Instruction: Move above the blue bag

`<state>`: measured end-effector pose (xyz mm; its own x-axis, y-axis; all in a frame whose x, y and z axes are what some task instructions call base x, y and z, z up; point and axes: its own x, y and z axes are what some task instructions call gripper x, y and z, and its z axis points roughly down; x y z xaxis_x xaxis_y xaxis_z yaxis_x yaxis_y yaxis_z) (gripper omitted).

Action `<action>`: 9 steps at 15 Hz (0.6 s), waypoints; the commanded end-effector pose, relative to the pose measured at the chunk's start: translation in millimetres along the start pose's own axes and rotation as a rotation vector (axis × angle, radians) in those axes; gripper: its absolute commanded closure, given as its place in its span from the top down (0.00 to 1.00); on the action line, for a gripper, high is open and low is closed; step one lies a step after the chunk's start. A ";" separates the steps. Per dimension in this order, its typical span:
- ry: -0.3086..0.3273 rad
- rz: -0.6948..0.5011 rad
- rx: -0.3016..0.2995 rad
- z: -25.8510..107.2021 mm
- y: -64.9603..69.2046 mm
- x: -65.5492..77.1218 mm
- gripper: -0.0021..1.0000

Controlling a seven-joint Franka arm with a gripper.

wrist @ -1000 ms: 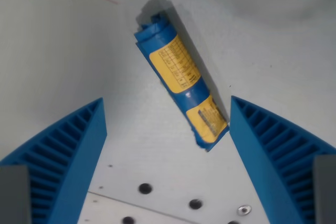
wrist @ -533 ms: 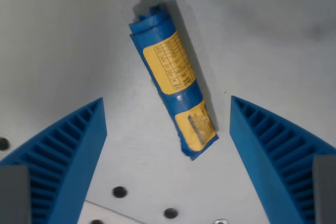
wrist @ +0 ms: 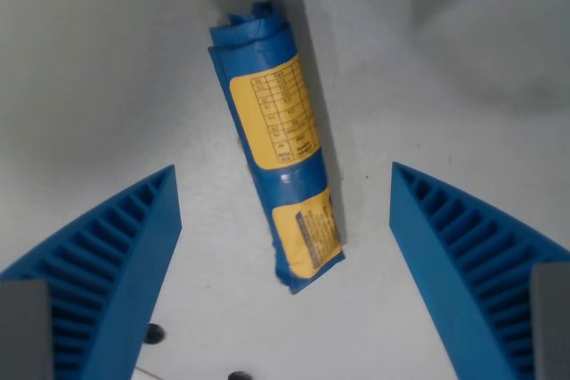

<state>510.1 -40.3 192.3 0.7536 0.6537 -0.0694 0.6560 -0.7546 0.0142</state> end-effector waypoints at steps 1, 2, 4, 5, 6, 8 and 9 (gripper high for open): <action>0.068 -0.185 -0.106 7.6 -1.8 -9.5 1.00; 0.067 -0.185 -0.109 9.8 -2.0 -10.4 1.00; 0.066 -0.188 -0.111 13.7 -2.2 -11.8 1.00; 0.063 -0.186 -0.109 15.3 -2.2 -12.4 1.00; 0.061 -0.186 -0.109 16.7 -2.3 -12.8 1.00; 0.057 -0.179 -0.109 19.0 -2.4 -13.4 1.00; 0.056 -0.176 -0.108 20.0 -2.4 -13.5 1.00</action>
<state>502.5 -44.8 175.8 0.6876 0.7226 -0.0706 0.7251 -0.6885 0.0147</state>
